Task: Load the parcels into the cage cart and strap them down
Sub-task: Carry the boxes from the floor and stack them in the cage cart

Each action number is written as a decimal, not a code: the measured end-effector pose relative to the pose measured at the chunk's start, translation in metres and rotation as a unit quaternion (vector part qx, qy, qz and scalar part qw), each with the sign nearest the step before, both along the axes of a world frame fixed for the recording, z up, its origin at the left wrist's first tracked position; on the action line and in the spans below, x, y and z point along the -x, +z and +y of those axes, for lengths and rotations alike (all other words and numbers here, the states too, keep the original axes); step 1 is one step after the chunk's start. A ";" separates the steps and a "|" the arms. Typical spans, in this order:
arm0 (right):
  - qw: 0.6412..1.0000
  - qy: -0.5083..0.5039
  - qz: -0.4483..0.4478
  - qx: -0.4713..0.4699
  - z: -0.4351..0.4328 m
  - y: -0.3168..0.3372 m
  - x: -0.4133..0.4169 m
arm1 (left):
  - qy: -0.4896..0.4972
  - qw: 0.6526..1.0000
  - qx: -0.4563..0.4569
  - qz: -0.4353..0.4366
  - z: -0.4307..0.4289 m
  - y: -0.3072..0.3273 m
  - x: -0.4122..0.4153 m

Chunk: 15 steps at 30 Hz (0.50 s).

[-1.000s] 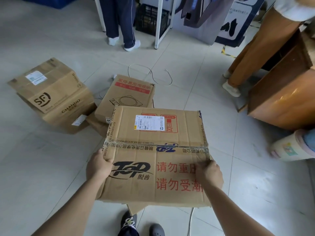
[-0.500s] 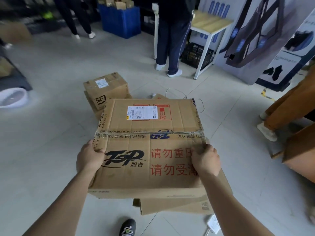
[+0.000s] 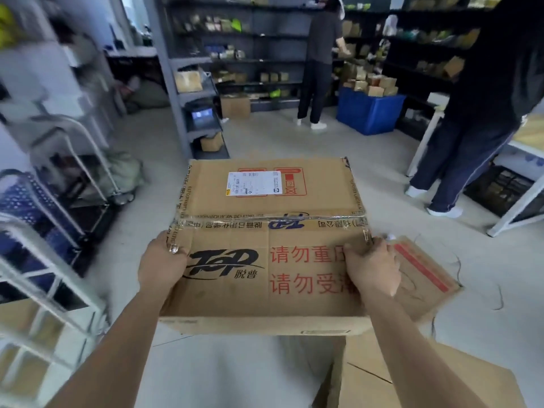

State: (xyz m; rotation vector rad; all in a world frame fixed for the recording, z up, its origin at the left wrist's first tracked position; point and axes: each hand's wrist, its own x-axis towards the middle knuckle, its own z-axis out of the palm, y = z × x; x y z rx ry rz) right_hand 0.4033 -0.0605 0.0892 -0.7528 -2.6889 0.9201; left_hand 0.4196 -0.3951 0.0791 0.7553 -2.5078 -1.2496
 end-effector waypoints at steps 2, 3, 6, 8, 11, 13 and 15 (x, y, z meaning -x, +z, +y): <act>0.999 0.033 0.015 0.002 -0.044 0.009 0.012 | 0.037 0.999 0.007 0.014 -0.041 0.017 -0.013; 0.998 0.050 0.022 0.005 -0.068 0.015 0.017 | 0.055 0.998 0.022 0.014 -0.062 0.024 -0.019; 0.995 0.087 0.036 0.024 -0.136 0.029 0.028 | 0.100 0.993 0.051 0.018 -0.121 0.045 -0.040; 0.991 0.119 0.054 0.037 -0.181 0.036 0.034 | 0.130 0.990 0.053 0.027 -0.163 0.054 -0.053; 0.982 0.167 0.074 0.049 -0.244 0.044 0.042 | 0.181 0.981 0.055 0.039 -0.219 0.065 -0.074; 0.977 0.197 0.069 0.049 -0.283 0.049 0.047 | 0.212 0.974 0.061 0.043 -0.248 0.073 -0.089; 0.968 0.231 0.076 0.055 -0.321 0.054 0.052 | 0.243 0.967 0.070 0.041 -0.276 0.079 -0.103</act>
